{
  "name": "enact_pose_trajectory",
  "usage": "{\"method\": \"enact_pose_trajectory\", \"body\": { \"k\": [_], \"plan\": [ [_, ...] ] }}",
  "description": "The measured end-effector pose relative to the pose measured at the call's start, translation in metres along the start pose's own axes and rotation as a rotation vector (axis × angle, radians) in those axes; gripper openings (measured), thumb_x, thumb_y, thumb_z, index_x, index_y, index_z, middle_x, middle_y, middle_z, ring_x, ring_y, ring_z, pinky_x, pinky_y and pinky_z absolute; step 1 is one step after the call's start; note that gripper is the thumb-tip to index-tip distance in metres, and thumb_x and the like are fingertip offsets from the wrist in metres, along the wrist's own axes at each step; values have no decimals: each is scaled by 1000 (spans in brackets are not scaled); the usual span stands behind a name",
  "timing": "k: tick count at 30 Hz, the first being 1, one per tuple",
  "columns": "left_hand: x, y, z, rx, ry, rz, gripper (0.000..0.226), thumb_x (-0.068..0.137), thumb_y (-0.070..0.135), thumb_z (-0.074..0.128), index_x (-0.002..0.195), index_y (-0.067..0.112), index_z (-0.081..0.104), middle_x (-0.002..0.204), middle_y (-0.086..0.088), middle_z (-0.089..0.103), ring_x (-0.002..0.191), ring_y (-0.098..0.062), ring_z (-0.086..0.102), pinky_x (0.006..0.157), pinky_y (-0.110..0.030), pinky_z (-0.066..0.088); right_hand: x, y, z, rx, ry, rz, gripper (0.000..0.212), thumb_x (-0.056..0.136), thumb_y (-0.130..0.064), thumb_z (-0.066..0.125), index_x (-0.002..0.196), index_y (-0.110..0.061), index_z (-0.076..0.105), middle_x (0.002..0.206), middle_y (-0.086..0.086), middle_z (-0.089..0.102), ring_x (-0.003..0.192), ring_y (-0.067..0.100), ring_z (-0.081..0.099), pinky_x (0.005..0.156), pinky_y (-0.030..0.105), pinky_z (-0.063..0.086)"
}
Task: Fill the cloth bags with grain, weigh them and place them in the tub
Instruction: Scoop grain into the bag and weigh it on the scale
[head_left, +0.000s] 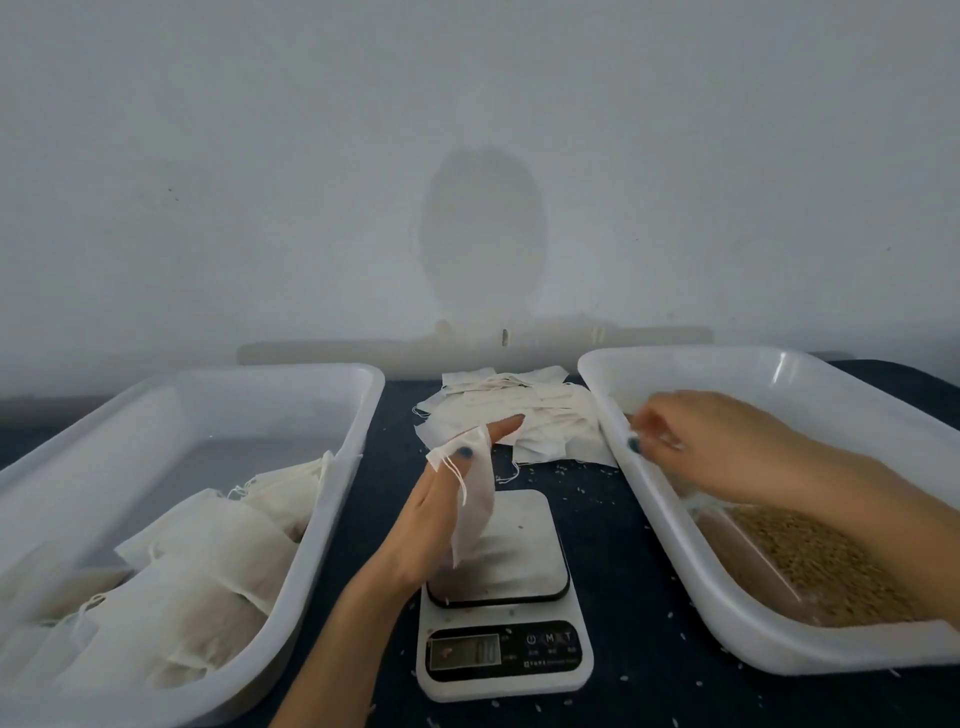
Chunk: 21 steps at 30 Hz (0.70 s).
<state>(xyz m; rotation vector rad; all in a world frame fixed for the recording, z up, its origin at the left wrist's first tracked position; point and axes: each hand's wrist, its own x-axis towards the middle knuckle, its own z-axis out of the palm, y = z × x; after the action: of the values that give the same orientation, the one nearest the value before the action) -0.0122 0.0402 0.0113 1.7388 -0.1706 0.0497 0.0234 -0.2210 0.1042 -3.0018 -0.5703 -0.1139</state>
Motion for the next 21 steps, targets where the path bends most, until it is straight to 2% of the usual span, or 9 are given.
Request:
{"method": "enact_pose_trajectory", "body": {
  "k": [2, 4, 7, 11, 13, 15, 17, 19, 21],
  "plan": [
    [-16, 10, 2, -65, -69, 57, 53, 82, 74, 32, 131, 58, 46, 141, 29, 43, 125, 11, 42, 104, -20, 34, -5, -36, -1, 258, 53, -148, 23, 98, -40, 52, 116, -30, 60, 109, -17, 63, 100, 2, 61, 89, 25, 50],
    [-15, 15, 1, -125, -79, -16, 51, 67, 84, 43, 110, 61, 59, 124, 26, 60, 108, 8, 57, 98, -18, 41, -8, -67, 7, 403, -8, -227, 25, 98, -41, 52, 119, -30, 58, 112, -17, 64, 101, 3, 61, 88, 23, 49],
    [-12, 11, -1, -182, -155, 50, 36, 83, 71, 43, 111, 61, 65, 119, 24, 68, 115, 0, 62, 97, -19, 50, -6, -94, 29, 515, -160, -235, 31, 100, -44, 49, 119, -21, 54, 113, -1, 66, 101, 18, 64, 90, 41, 52],
    [-8, 13, 3, -157, -79, 141, 31, 94, 61, 39, 113, 62, 63, 118, 27, 66, 116, 0, 60, 88, -13, 51, -1, -103, 60, 871, -4, -150, 12, 97, -41, 55, 99, -30, 59, 95, -10, 67, 88, 5, 64, 78, 25, 54],
    [-2, 9, 3, 15, 94, 268, 32, 100, 44, 39, 108, 46, 71, 109, 16, 72, 105, -7, 66, 82, -18, 53, 5, -101, 76, 921, 122, -108, 14, 95, -41, 58, 85, -32, 57, 82, -12, 64, 75, 1, 61, 64, 18, 48],
    [3, 4, 1, 556, 309, 457, 25, 102, 27, 48, 92, 27, 71, 89, 9, 69, 88, -16, 65, 71, -29, 49, 9, -98, 90, 949, 201, -75, 17, 93, -40, 62, 83, -27, 59, 80, -9, 64, 74, 5, 61, 64, 21, 48],
    [6, -1, -1, 1042, 501, 594, 20, 92, 15, 66, 72, 17, 65, 64, 5, 61, 63, -18, 54, 56, -30, 39, 11, -95, 102, 960, 258, -59, 21, 91, -42, 64, 83, -23, 63, 79, -8, 66, 75, 7, 63, 66, 27, 52],
    [5, 0, 2, 1107, 515, 609, 32, 89, 15, 71, 61, 18, 57, 52, 3, 53, 53, -14, 41, 48, -31, 37, 11, -94, 110, 974, 305, -63, 23, 90, -47, 64, 82, -25, 64, 76, -11, 66, 73, 5, 63, 63, 22, 51],
    [6, -3, 3, 1059, 525, 643, 36, 94, 26, 59, 59, 18, 54, 51, 5, 49, 52, -12, 38, 46, -30, 37, 11, -92, 116, 967, 355, -78, 26, 87, -51, 63, 79, -26, 65, 74, -13, 66, 71, 5, 64, 62, 18, 49]
  ]
}}
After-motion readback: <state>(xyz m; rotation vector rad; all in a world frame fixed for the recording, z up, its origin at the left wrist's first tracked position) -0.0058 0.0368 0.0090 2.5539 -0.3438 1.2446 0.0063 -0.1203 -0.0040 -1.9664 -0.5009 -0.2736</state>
